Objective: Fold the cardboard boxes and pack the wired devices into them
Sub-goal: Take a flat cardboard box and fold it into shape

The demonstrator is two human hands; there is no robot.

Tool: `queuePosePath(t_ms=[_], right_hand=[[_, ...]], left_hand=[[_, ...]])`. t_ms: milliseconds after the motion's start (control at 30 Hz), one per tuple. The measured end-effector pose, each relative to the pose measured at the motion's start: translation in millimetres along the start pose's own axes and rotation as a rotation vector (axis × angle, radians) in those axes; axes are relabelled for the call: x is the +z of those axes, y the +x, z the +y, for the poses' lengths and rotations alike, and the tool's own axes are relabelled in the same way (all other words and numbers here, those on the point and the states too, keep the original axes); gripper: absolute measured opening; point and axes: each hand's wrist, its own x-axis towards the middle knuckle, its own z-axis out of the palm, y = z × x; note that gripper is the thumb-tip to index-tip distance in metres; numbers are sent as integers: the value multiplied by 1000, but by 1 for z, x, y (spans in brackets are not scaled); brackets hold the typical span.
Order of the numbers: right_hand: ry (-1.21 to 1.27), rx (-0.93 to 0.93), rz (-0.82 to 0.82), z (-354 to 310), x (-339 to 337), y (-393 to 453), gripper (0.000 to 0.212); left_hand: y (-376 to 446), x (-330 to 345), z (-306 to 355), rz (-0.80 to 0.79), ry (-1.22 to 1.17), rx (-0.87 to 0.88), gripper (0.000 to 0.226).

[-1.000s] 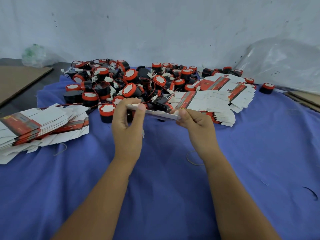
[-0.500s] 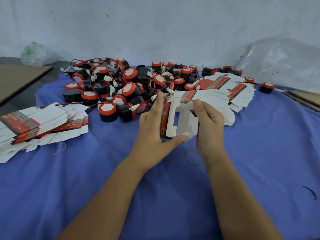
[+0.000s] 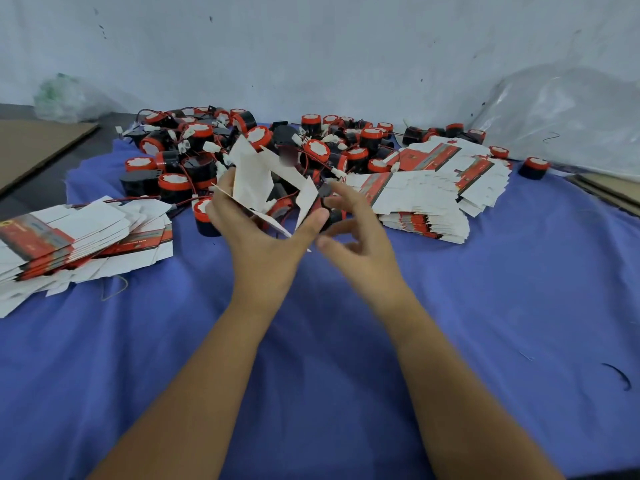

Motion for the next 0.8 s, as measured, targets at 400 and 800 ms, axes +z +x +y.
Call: queuePosePath(t_ms=[400,800], right_hand=[[137,93,-69,13,5,3,54],[167,-25,249,8,5,0,42]], left_hand=[[-4,0,-2,-302,-25,71,120],[3,-4,0,-157,-246,-81,66]])
